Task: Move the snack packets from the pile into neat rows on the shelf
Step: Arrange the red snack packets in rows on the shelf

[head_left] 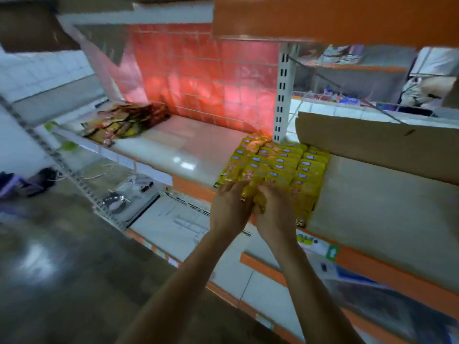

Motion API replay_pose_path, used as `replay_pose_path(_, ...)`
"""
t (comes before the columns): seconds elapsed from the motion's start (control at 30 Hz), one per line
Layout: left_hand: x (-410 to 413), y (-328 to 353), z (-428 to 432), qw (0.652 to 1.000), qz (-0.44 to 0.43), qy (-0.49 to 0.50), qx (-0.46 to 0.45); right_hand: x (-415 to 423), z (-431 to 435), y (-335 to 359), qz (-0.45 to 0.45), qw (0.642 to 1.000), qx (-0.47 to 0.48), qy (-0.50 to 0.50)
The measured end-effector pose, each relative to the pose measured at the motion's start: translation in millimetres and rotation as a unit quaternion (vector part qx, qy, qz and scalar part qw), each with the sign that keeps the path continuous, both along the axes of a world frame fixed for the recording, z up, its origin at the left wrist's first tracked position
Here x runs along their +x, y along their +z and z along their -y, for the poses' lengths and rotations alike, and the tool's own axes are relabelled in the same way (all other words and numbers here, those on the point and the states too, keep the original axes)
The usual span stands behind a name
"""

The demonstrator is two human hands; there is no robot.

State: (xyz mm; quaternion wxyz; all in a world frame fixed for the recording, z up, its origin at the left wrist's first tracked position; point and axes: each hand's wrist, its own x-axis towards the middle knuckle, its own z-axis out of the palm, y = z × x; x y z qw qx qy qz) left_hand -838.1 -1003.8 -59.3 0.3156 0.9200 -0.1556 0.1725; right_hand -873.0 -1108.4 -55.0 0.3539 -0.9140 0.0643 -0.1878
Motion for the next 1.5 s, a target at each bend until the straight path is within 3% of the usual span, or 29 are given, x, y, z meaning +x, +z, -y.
replay_pose_path(0.2, 21.4, -1.8, -91.2, 0.998, 0.029, 0.061, -0.001, 35.9, -85.5, 0.2, 0.004, 0.997, -0.032, 0.066)
replay_pose_path(0.47, 71.1, -7.8, -192.5, 0.990, -0.022, 0.142, 0.002, 106.0, -179.7, -8.9, -0.010, 0.990, -0.047, 0.136)
replay_pose_path(0.67, 140.3, -7.2, -267.1, 0.982, -0.031, 0.186, 0.015, 181.2, -258.5, -13.5, -0.029, 0.987, 0.017, 0.158)
replay_pose_path(1.13, 299.8, 1.6, -398.2, 0.955, -0.115, 0.274, 0.016, 353.8, -381.7, -7.4, -0.097, 0.978, 0.023, 0.183)
replay_pose_path(1.33, 362.2, 8.5, -449.2, 0.961, -0.117, 0.251, 0.023, 392.8, -425.3, -16.7, -0.124, 0.982, 0.004, 0.141)
replay_pose_path(1.5, 405.5, 9.1, -481.6, 0.967, -0.152, 0.174, 0.105, 412.4, -451.9, -18.0, -0.183, 0.978, -0.041, 0.091)
